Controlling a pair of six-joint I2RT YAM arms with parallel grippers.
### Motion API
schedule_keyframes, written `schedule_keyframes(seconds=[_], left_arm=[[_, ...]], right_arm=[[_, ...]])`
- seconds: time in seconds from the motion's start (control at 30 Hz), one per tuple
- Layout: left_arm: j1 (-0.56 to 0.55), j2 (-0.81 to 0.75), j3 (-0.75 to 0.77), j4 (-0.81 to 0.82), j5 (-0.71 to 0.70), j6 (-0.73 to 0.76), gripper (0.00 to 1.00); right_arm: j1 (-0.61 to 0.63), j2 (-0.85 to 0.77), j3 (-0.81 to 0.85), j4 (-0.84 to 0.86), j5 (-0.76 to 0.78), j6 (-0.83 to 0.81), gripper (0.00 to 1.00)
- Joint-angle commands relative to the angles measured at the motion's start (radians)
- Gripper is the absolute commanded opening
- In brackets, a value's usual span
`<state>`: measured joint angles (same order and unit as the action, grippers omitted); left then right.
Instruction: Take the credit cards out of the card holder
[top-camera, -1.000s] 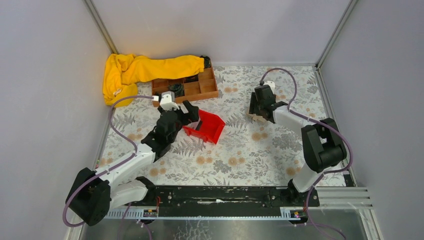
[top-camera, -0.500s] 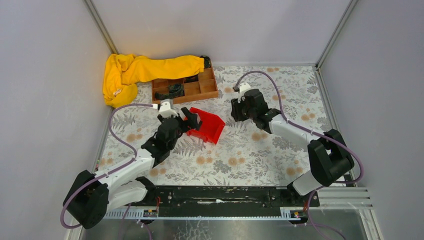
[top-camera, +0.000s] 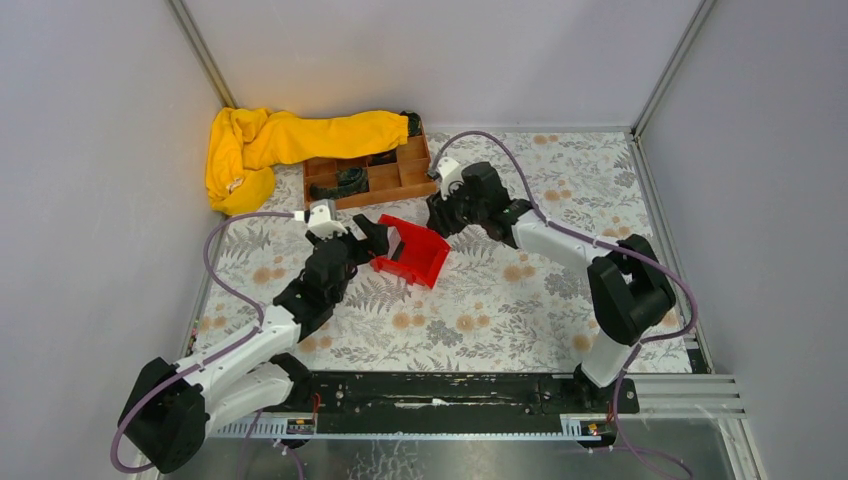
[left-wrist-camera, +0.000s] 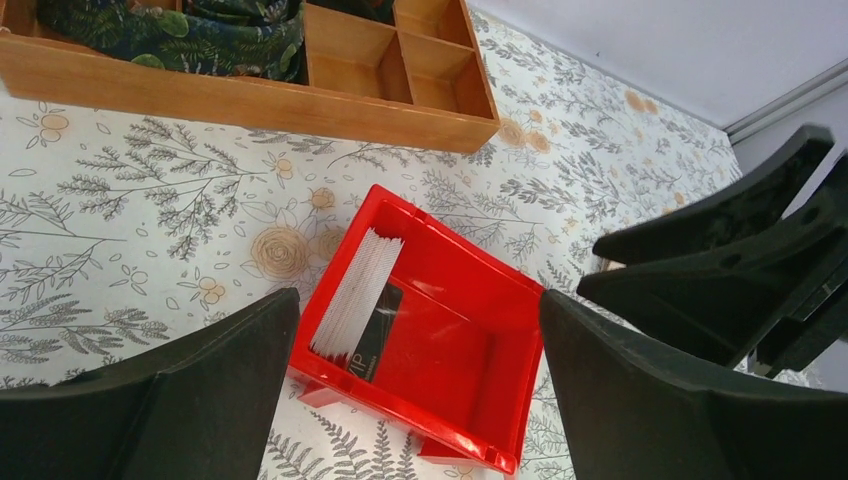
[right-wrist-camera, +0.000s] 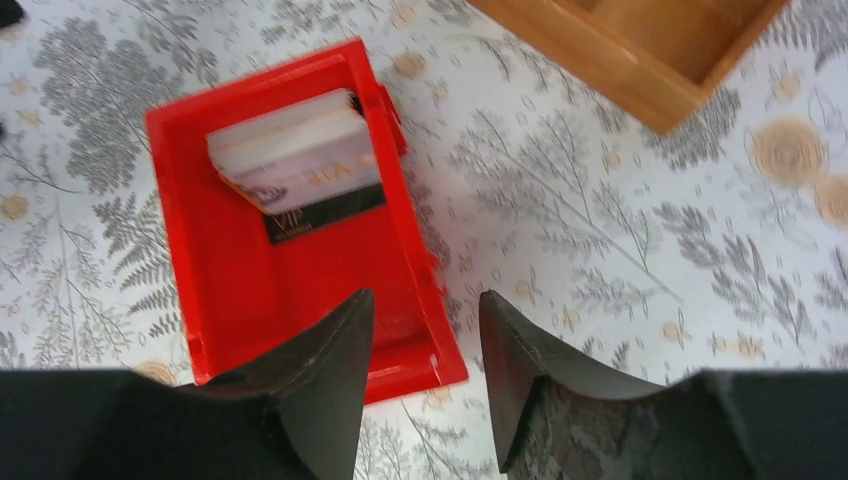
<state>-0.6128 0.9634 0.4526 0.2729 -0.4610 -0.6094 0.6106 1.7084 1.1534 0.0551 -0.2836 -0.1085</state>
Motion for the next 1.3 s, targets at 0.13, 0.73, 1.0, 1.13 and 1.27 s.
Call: schedule_keyframes(seconds=[0.13,0.73,1.0,1.13,1.27], left_arm=[[-0.005,-0.029,-0.023,-0.030,-0.050,0.015,0.97],[-0.004,-0.057,-0.032,-0.045,-0.061,0.020,0.97],[-0.005,-0.053,-0.031,-0.047,-0.057,0.022,0.97],[-0.006,-0.055,-0.032,-0.047,-0.058,0.022,0.97],[-0.004,-0.054,-0.032,-0.049,-0.057,0.022,0.97]], right_arm=[[0.053,0.099,0.163,-0.047,-0.045,-0.062,0.52],[0.074,0.214,0.239,-0.073,-0.018,-0.073,0.51],[0.074,0.223,0.227,-0.069,-0.007,-0.068,0.44],[0.074,0.228,0.226,-0.068,0.002,-0.068,0.40],[0.074,0.234,0.224,-0.063,0.012,-0.072,0.32]])
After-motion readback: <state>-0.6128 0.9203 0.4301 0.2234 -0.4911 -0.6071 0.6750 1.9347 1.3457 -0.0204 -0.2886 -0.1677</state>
